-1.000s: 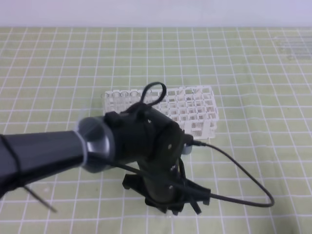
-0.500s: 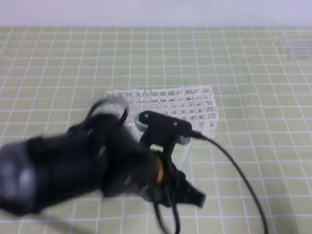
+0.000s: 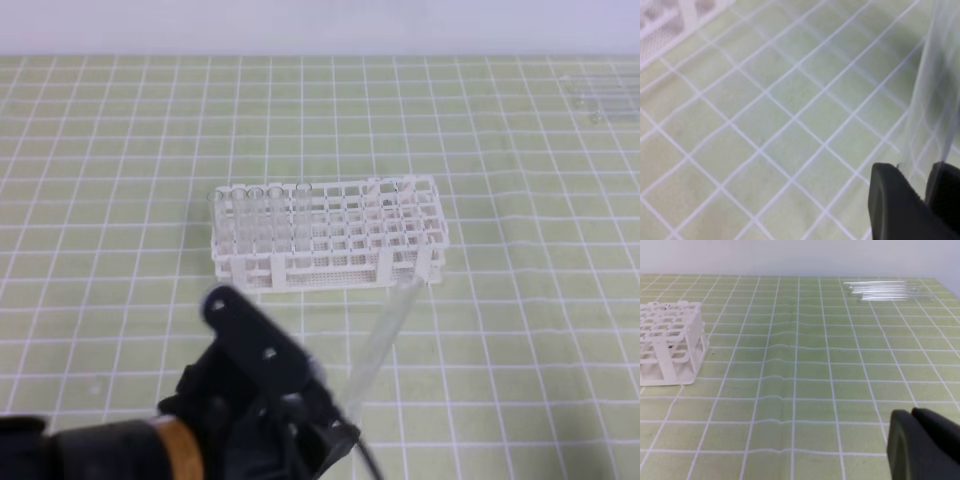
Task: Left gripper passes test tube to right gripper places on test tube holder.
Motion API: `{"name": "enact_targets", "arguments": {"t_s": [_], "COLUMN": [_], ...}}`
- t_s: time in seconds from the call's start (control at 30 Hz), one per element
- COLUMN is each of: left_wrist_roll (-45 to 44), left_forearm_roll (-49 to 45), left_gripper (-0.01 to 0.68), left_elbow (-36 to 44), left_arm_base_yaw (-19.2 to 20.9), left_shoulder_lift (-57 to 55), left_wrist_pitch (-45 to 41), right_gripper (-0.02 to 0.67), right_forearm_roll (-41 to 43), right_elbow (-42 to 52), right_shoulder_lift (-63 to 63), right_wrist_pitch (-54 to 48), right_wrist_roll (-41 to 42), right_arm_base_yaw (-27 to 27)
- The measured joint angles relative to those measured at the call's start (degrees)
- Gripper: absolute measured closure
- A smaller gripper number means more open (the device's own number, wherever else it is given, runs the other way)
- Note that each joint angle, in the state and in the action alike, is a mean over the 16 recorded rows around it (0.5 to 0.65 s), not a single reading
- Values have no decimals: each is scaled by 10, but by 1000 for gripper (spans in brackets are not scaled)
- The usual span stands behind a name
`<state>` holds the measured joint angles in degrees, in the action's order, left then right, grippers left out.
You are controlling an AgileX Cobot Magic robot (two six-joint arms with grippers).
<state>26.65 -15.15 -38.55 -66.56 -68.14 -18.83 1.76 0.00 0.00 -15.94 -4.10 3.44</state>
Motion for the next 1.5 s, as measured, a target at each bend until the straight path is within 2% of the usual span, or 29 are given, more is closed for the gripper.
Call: {"name": "enact_targets", "arguments": {"t_s": [0.23,0.67,0.97,1.17,1.5], "left_wrist_roll": [-7,-20,-17,-21,-36], "left_forearm_roll": [-17,-73,-69,-66,-82], "left_gripper": [570,564,570,567,562], "left_elbow": [37,61,101,114,116], "left_arm_base_yaw": [-1,-2,-2,-1,-2], "left_shoulder_lift": [45,47,51,62,70], "left_wrist_pitch": [9,46,78,93,147], "right_gripper": [666,666,666,666,666], "right_forearm_roll": [0,0,-20,-147,-497], "right_elbow": [0,0,0,0,0], "right_shoulder_lift": [0,0,0,0,0], "right_wrist_pitch": [0,0,4,24,59], "right_wrist_roll": [0,0,-1,-2,-2], "right_arm_base_yaw": [0,0,0,0,0]}}
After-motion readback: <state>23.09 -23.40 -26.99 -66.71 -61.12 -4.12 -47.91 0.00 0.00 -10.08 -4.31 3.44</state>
